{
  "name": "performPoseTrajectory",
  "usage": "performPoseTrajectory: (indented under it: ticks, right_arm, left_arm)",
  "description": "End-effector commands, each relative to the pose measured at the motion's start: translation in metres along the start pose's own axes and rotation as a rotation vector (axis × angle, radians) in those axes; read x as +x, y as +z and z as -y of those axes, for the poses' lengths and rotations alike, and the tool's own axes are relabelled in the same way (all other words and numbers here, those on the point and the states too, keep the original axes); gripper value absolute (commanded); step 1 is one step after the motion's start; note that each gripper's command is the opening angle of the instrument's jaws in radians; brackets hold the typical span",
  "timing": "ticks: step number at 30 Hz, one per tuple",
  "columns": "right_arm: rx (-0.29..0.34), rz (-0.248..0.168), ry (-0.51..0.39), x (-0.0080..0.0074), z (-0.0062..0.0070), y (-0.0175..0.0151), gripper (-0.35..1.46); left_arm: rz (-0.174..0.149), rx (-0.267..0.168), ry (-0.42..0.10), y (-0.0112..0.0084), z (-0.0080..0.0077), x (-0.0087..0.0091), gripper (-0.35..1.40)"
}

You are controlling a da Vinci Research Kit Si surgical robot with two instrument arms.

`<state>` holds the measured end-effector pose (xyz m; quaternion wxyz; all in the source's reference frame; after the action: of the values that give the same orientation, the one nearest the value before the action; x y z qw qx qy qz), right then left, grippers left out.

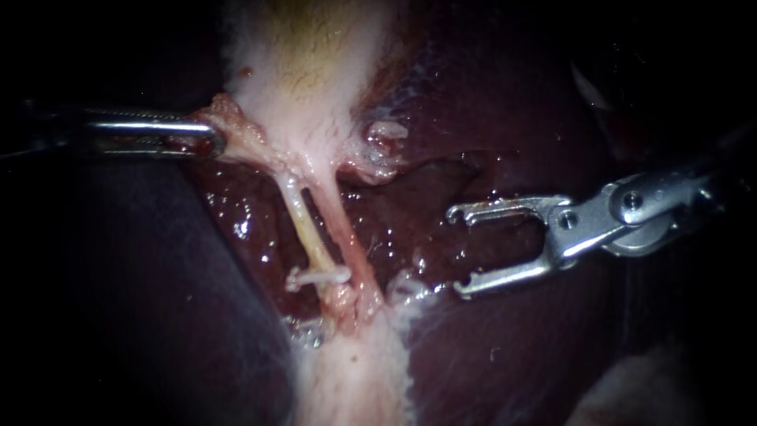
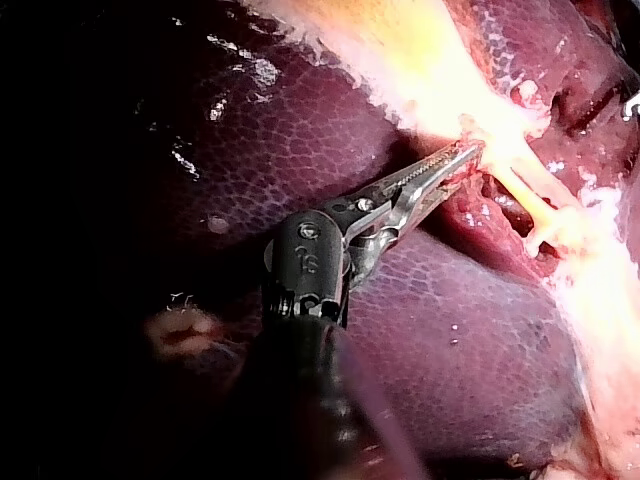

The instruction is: Going back first clip left tube

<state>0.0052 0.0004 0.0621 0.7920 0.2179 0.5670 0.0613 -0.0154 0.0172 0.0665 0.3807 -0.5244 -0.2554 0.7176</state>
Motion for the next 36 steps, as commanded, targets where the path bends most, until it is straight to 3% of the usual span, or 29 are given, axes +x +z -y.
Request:
performPoseTrajectory:
  ticks: [1, 22, 36]
  right_arm:
    - [0.000, 0.000, 0.000, 0.0000, 0.0000, 0.0000, 0.50]
    - [0.002, 0.000, 0.000, -0.0001, 0.0000, -0.0004, 0.50]
    - [0.003, 0.000, 0.000, -0.0001, 0.0001, -0.0005, 0.50]
  left_arm:
    - [0.000, 0.001, 0.001, 0.0001, 0.0001, 0.0000, -0.35]
    - [0.007, 0.013, 0.003, 0.0050, 0.0016, -0.0011, -0.35]
    - [0.018, 0.018, 0.017, 0.0063, 0.0024, -0.0013, -0.35]
